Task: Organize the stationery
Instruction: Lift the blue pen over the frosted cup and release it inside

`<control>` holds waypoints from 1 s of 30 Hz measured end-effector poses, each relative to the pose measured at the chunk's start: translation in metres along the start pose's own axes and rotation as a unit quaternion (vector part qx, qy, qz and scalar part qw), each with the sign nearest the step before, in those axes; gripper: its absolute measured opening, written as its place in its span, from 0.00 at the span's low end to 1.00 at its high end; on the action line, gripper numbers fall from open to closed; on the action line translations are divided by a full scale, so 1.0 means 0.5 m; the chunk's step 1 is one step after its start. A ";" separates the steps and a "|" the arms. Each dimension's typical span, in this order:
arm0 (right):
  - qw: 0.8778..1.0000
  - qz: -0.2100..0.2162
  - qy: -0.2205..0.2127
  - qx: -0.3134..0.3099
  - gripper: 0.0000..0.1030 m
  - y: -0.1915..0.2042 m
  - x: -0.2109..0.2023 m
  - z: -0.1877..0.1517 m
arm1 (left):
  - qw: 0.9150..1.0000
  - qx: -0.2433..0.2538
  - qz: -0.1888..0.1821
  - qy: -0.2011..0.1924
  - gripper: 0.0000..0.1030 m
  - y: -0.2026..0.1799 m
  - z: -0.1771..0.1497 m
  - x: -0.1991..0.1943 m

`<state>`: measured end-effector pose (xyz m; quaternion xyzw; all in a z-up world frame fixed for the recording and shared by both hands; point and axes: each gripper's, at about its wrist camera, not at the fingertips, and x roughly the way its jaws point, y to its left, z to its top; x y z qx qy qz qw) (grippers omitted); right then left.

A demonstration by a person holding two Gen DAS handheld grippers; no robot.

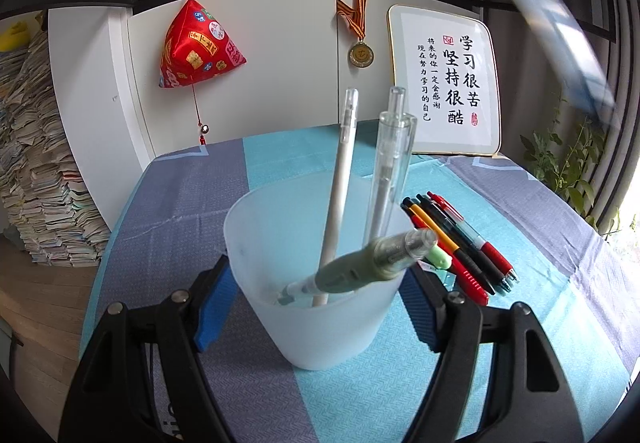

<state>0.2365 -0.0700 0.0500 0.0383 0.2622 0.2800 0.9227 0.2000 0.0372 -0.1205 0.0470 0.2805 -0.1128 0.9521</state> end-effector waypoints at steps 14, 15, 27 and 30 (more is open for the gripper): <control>1.000 0.023 0.003 0.003 0.12 -0.014 0.123 -0.035 | 1.000 0.000 0.000 0.000 0.71 0.000 0.000 0.000; 1.000 0.022 0.003 0.003 0.12 -0.019 0.123 -0.043 | 1.000 0.000 0.000 0.000 0.71 0.000 0.000 0.000; 0.999 0.027 -0.018 0.017 0.12 -0.035 0.104 -0.065 | 1.000 0.000 -0.001 0.000 0.71 0.001 0.001 0.001; 0.999 0.029 -0.026 0.019 0.12 -0.030 0.106 -0.057 | 1.000 -0.001 -0.001 0.000 0.71 0.001 0.001 0.002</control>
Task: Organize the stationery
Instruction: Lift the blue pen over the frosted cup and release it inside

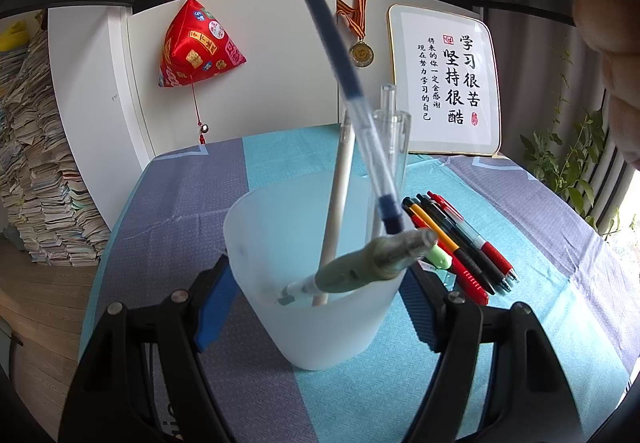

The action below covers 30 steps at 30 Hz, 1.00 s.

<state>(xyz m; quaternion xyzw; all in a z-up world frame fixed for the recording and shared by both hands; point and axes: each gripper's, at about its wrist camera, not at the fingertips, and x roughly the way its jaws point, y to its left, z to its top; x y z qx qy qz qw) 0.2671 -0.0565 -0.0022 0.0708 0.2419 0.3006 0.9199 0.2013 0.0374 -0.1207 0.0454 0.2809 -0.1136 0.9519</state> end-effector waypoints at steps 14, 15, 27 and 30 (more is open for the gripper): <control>1.000 -0.012 0.022 -0.002 0.12 -0.021 -0.022 -0.063 | 1.000 0.000 0.000 0.000 0.71 0.000 0.001 0.001; 1.000 -0.013 0.023 -0.001 0.12 -0.022 -0.027 -0.066 | 1.000 0.000 0.000 0.000 0.71 0.000 0.001 0.000; 0.998 -0.006 0.058 0.017 0.12 -0.039 -0.040 -0.090 | 1.000 0.000 0.000 0.000 0.71 -0.001 0.001 0.000; 0.996 0.002 0.083 0.028 0.12 -0.047 -0.031 -0.099 | 1.000 0.000 0.000 0.000 0.71 -0.001 0.001 0.001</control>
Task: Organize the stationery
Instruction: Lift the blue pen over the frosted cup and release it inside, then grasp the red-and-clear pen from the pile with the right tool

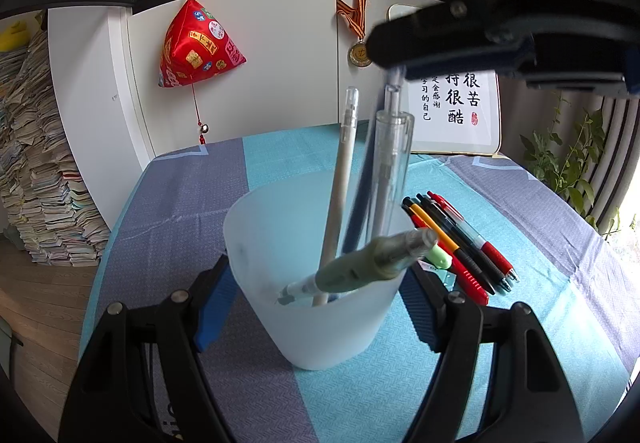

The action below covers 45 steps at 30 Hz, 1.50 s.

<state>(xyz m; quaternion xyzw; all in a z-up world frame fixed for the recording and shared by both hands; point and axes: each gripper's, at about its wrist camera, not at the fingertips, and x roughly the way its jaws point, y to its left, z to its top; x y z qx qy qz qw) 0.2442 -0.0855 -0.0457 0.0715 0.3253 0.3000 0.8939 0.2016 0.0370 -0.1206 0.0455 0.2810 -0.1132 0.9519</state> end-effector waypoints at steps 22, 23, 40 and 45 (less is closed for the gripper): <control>0.963 -0.177 0.156 0.131 0.13 -0.271 0.051 -0.093 | 1.000 0.003 0.001 0.000 0.71 0.001 0.000 -0.003; 0.961 -0.180 0.160 0.137 0.13 -0.280 0.057 -0.095 | 1.000 0.003 0.001 0.000 0.71 0.003 0.000 -0.004; 0.957 -0.170 0.210 0.106 0.13 -0.254 0.115 -0.120 | 1.000 0.004 0.002 0.000 0.72 0.002 -0.001 -0.004; 0.952 -0.201 0.219 0.077 0.10 -0.233 0.130 -0.123 | 1.000 0.003 0.001 0.000 0.72 0.002 -0.001 -0.004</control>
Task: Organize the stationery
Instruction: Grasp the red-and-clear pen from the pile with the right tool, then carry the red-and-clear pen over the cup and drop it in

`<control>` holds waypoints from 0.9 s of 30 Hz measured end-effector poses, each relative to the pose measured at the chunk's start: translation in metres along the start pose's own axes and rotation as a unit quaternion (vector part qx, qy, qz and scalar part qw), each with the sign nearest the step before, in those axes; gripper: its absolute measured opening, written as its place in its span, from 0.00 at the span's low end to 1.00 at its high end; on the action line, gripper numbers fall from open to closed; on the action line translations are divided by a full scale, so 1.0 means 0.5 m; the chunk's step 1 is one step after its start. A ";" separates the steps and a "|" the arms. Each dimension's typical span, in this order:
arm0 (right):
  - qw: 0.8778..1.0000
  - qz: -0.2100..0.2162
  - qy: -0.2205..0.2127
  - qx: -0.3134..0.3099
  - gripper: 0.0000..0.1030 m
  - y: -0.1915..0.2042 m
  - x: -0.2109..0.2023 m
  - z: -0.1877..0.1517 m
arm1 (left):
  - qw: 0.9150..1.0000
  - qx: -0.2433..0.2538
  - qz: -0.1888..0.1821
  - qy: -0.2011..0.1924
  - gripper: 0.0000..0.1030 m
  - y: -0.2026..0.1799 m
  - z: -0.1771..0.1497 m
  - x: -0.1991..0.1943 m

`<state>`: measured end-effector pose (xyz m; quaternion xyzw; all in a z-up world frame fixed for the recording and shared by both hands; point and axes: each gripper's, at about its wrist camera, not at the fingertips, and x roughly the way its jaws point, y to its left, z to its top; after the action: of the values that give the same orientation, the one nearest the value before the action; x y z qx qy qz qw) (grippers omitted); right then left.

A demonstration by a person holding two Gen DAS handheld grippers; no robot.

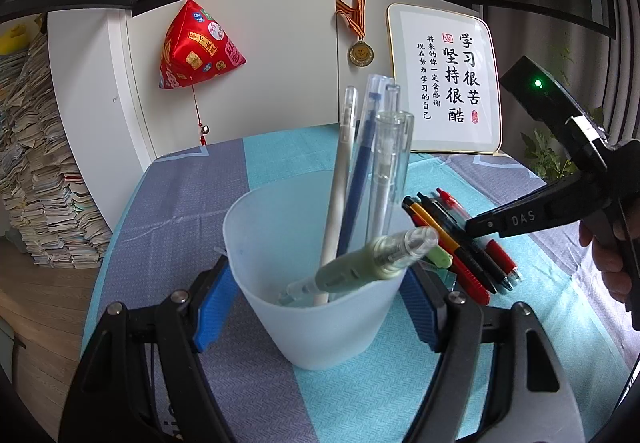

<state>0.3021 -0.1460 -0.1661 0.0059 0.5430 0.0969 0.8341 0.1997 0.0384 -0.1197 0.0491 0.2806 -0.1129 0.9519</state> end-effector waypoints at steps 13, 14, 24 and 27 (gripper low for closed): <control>0.999 -0.027 0.044 -0.004 0.13 -0.061 -0.018 -0.032 | 1.000 0.002 0.001 0.000 0.72 0.000 -0.001 0.000; 0.999 -0.028 0.042 0.000 0.18 -0.061 -0.017 -0.027 | 1.000 0.002 0.001 0.000 0.72 0.000 -0.001 0.000; 0.999 -0.046 0.022 0.010 0.34 -0.057 -0.005 0.026 | 1.000 0.002 0.001 0.000 0.72 0.001 -0.001 -0.001; 0.998 -0.049 0.030 0.009 0.34 -0.053 0.010 0.039 | 1.000 0.002 0.001 0.000 0.72 0.000 -0.001 0.000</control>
<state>0.3260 -0.1692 -0.1656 -0.0165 0.5681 0.0509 0.8212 0.1992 0.0385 -0.1201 0.0514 0.2807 -0.1127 0.9518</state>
